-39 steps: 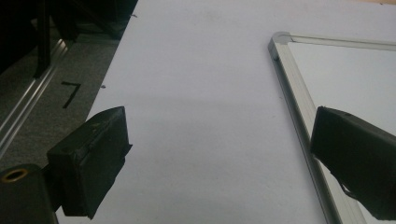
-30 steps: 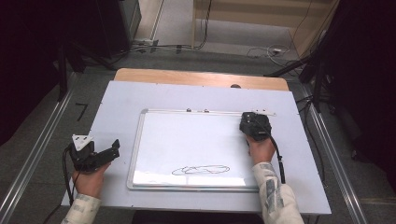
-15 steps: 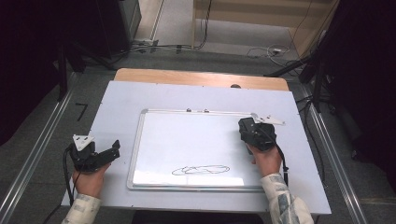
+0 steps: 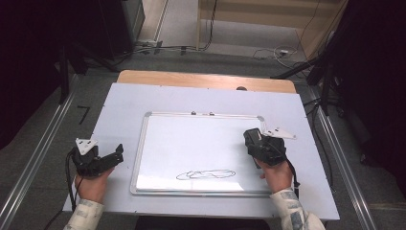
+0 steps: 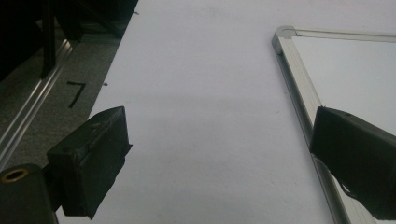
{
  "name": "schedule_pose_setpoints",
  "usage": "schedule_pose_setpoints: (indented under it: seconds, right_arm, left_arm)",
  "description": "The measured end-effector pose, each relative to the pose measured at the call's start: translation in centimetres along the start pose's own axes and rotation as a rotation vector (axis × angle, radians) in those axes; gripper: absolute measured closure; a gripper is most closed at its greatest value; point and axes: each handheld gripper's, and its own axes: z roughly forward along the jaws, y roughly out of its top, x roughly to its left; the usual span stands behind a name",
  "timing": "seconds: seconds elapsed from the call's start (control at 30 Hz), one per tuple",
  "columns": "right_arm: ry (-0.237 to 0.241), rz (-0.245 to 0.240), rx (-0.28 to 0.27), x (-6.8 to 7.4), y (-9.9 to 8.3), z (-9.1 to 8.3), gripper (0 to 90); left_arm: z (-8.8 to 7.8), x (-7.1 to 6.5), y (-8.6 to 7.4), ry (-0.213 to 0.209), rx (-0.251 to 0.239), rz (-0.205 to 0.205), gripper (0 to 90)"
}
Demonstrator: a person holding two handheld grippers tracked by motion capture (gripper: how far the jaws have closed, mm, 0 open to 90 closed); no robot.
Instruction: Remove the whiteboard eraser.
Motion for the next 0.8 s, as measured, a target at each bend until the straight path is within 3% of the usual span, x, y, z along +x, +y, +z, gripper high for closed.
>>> schedule_pose_setpoints:
  seconds: [0.8]
  right_arm:
    - [0.016,-0.009,0.022,0.1,-1.2,-0.3,38.6]
  left_arm:
    - [0.0,0.0,0.0,0.001,0.001,0.002,5.3]
